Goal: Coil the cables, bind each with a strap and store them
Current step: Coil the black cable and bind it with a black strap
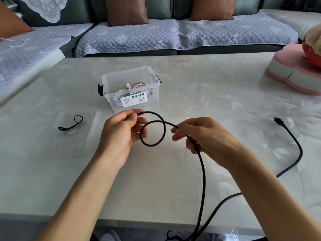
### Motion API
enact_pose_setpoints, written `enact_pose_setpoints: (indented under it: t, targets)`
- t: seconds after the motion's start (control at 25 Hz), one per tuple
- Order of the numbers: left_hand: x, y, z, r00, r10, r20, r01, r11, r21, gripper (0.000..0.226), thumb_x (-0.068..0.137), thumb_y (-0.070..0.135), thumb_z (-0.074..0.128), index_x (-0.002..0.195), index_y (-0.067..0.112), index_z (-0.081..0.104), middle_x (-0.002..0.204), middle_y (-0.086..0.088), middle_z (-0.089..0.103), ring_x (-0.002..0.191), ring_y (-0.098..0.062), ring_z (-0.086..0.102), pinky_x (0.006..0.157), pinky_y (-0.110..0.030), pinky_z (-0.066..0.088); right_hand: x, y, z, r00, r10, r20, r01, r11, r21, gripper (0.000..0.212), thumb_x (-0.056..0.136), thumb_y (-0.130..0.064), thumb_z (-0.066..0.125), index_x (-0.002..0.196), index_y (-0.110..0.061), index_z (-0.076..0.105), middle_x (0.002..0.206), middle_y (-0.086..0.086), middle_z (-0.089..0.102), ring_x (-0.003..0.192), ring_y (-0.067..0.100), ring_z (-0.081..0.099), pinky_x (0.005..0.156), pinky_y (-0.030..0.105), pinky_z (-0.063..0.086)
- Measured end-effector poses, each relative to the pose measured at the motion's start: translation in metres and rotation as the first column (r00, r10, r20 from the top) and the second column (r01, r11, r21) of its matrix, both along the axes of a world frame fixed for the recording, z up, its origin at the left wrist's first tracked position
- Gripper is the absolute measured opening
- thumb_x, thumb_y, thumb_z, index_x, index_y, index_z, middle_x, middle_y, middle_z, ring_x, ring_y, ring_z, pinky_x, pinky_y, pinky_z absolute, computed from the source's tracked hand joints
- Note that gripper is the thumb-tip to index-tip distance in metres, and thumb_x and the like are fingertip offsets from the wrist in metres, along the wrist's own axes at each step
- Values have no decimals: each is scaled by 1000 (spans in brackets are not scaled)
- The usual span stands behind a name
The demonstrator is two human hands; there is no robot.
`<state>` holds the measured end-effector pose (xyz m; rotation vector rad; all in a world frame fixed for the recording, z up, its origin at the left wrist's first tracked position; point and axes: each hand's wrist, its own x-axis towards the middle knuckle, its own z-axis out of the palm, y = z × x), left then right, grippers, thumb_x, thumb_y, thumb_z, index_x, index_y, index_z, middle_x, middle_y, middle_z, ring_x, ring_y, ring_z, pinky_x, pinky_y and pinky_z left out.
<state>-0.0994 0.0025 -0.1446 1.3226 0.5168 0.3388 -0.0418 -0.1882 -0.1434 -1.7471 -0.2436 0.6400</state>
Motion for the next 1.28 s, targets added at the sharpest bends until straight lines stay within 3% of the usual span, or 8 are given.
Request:
enact_pose_setpoints:
  t: [0.12,0.24,0.52,0.6,0.76,0.88,1.04,1.28]
  targets:
    - [2,7,0,997,74,23,-71,990,-119,28,102,2,41,92,8,67,65,-2,63,50,-11,55,50,-22,51,-2,-8,4,992,116,-52,-117,993,-17,17,93,-12,59,90,-6,75,74,3,71,55,14,52,54,24,45]
    - [2,8,-1,999,-34,5,35,989,-146,29,101,3,39,96,9,67,67,-1,68,52,-12,59,51,-23,52,-2,-5,1,999,-9,-39,12,997,77,20,97,-18,57,96,-12,76,62,-1,54,49,13,44,49,25,43]
    - [-12,8,2,899,-316,-302,420,817,396,49,89,-12,37,99,20,73,83,-5,75,73,-17,61,66,-28,46,-5,7,2,948,-130,289,148,988,-41,17,97,-28,57,95,-32,74,74,-2,56,53,3,43,47,12,32]
    - [-12,8,1,910,-293,-292,392,838,380,44,84,-2,41,92,25,76,75,-1,70,66,-16,54,58,-24,40,-6,8,6,950,-94,298,129,987,-100,18,96,-25,56,93,-31,74,76,8,59,63,8,49,50,14,36]
    - [-9,-2,5,898,-282,-337,403,833,379,42,93,52,51,86,21,78,62,11,56,54,-10,42,57,-26,31,-8,13,10,934,-74,350,107,991,-76,27,93,-11,52,102,-19,76,59,-1,51,37,6,32,39,12,25]
    - [-9,-10,4,910,-317,-266,410,781,471,39,92,53,56,80,22,76,67,12,63,48,-2,43,58,-27,31,-11,16,9,915,-118,387,125,992,8,20,92,-10,60,100,-15,78,59,-12,58,40,0,46,44,7,31]
    - [-5,-11,-3,974,-196,-118,228,859,459,33,101,30,51,76,16,69,60,11,58,49,-9,38,51,-24,31,-9,16,2,969,-157,189,136,984,117,10,89,-16,68,94,-14,76,65,-7,66,55,7,53,51,20,41]
    - [0,-6,-11,995,93,-23,-75,906,416,30,102,26,50,80,19,69,56,13,49,51,-11,39,55,-29,34,-19,13,6,978,170,-123,-161,984,73,24,98,-15,51,98,-2,72,90,8,76,56,15,48,50,25,44]
